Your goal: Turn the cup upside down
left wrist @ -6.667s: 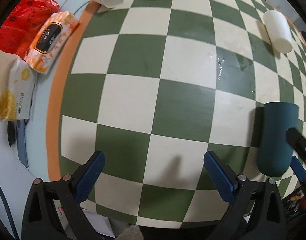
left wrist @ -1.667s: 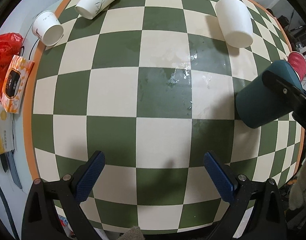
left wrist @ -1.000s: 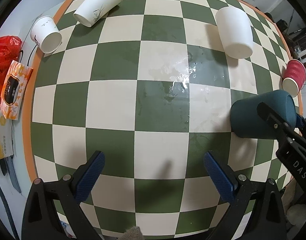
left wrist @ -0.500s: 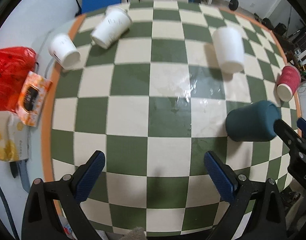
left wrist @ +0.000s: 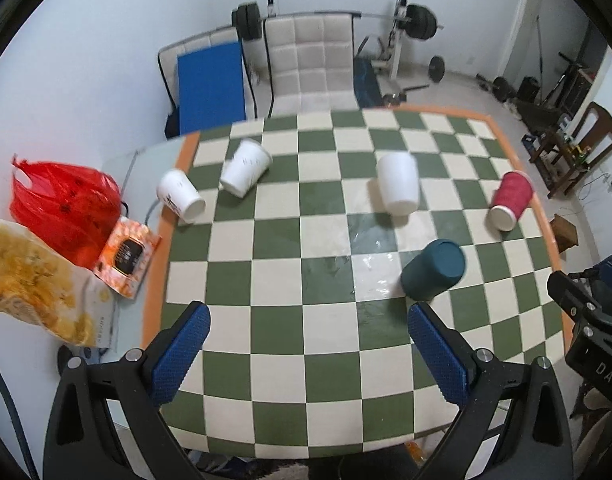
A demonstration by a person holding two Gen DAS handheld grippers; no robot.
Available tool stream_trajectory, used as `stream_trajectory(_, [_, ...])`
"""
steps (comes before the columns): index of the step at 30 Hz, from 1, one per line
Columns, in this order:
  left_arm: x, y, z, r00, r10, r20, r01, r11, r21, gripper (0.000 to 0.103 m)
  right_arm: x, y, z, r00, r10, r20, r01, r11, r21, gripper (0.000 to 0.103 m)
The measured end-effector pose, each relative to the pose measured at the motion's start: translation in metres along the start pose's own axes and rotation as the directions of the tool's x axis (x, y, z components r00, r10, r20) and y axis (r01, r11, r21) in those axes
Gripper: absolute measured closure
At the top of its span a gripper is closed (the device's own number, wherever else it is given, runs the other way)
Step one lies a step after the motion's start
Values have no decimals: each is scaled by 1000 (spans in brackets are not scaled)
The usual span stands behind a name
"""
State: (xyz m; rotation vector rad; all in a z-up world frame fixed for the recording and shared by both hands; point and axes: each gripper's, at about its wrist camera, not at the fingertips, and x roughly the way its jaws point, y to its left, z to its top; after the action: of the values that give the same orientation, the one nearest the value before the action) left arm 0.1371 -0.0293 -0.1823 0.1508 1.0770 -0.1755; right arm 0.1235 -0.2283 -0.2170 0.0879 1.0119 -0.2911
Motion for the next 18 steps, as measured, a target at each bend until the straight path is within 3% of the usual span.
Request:
stream_trajectory(10, [-108, -5, -18, 993, -17, 115, 17, 1000, 8, 2, -124, -22, -26, 994, -4, 112, -2, 999, 51, 9])
stream_trajectory(18, [-170, -23, -33, 987, -26, 160, 25, 1000, 9, 2, -211, -44, -38, 978, -5, 206, -5, 999, 47, 8])
